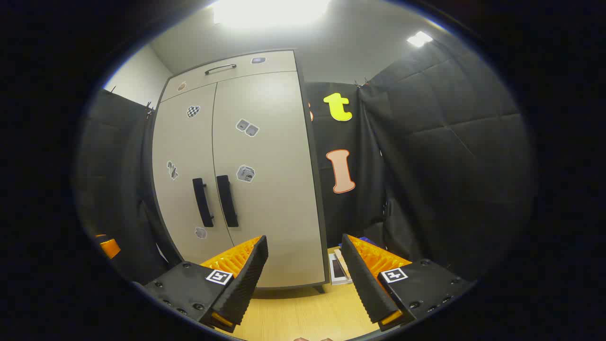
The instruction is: Open the right door of the double-door shoe cabinet with the right hand, and open the left door with the left hand.
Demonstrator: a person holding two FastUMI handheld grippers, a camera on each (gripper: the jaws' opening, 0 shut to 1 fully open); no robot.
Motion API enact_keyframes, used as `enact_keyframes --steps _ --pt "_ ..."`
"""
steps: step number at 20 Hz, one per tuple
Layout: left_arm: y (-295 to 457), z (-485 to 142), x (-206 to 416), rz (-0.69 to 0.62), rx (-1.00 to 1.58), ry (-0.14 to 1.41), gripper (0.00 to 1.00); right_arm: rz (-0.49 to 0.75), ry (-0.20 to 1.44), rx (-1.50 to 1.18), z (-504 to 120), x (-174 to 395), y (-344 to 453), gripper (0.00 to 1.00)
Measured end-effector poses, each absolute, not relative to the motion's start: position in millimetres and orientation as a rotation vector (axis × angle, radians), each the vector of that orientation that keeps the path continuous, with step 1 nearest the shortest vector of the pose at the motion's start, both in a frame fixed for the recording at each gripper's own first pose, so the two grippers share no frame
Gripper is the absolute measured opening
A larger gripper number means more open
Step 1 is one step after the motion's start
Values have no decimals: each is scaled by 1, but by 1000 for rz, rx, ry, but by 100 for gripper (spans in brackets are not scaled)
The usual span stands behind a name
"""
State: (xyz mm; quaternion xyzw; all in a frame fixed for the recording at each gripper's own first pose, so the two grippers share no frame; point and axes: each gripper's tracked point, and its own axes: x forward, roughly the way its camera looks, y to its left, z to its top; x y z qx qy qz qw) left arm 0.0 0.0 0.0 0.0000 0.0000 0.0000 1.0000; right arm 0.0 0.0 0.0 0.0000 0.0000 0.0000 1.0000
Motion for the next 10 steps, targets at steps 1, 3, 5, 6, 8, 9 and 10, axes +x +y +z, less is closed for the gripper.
enact_keyframes --steps 1,3,5,6,8,9,10 --pt "2 1 0 2 2 -3 95 8 0 -4 2 1 3 98" --pt "6 4 -4 10 5 -11 94 29 -1 -2 4 3 12 98" --pt "8 4 -6 14 0 -16 95 50 -4 8 7 4 19 98" --pt "7 1 -8 15 -5 -14 94 57 -7 9 8 5 23 98" --pt "7 -4 -11 15 -13 -4 94 69 -16 4 12 5 27 98" --pt "8 -5 -13 16 -12 -2 95 74 -22 -1 14 6 30 98" --pt "8 -7 -14 18 -11 -1 95 80 -26 -7 17 7 33 98"
